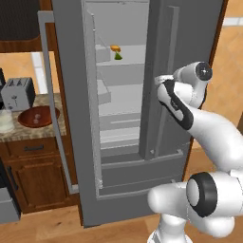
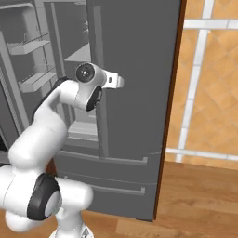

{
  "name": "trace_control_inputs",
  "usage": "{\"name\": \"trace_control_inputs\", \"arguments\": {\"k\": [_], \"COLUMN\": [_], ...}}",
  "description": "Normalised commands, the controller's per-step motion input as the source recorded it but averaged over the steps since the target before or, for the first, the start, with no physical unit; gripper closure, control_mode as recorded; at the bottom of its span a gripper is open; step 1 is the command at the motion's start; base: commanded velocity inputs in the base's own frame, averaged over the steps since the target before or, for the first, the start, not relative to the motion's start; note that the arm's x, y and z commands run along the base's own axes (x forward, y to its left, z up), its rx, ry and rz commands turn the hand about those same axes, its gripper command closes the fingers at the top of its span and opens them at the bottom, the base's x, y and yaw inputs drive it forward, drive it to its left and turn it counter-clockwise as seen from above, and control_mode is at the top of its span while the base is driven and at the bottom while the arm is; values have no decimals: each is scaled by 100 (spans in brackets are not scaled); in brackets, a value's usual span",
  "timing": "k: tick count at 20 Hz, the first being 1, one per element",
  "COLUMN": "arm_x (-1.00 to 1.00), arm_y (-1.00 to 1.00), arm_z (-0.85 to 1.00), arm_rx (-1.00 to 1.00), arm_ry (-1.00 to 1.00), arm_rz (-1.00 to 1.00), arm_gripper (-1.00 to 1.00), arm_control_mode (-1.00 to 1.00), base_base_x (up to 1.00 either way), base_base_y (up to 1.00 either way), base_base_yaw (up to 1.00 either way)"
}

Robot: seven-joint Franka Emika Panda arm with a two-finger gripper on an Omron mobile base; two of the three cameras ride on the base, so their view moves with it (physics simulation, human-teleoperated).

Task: Grab a lemon wedge from the fridge and one ice cube from the ice bowl, and put them in the glass of lemonade.

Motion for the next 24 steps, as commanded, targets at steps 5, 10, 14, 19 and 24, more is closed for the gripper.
{"name": "trace_control_inputs", "arguments": {"k": [5, 10, 14, 19, 24], "arm_x": [-100, -99, -94, -91, -99], "arm_y": [-100, -100, -100, -100, 0], "arm_z": [34, 28, 22, 22, 24], "arm_rx": [9, 10, 10, 7, -6], "arm_ry": [12, 13, 12, 8, -9], "arm_rz": [-5, -7, -7, -6, 3], "arm_gripper": [100, 100, 100, 100, 100], "arm_control_mode": [-100, -100, -100, -100, -100], "base_base_x": [0, 0, 0, 0, 0], "base_base_y": [0, 0, 0, 0, 0], "base_base_yaw": [0, 0, 0, 0, 0]}}
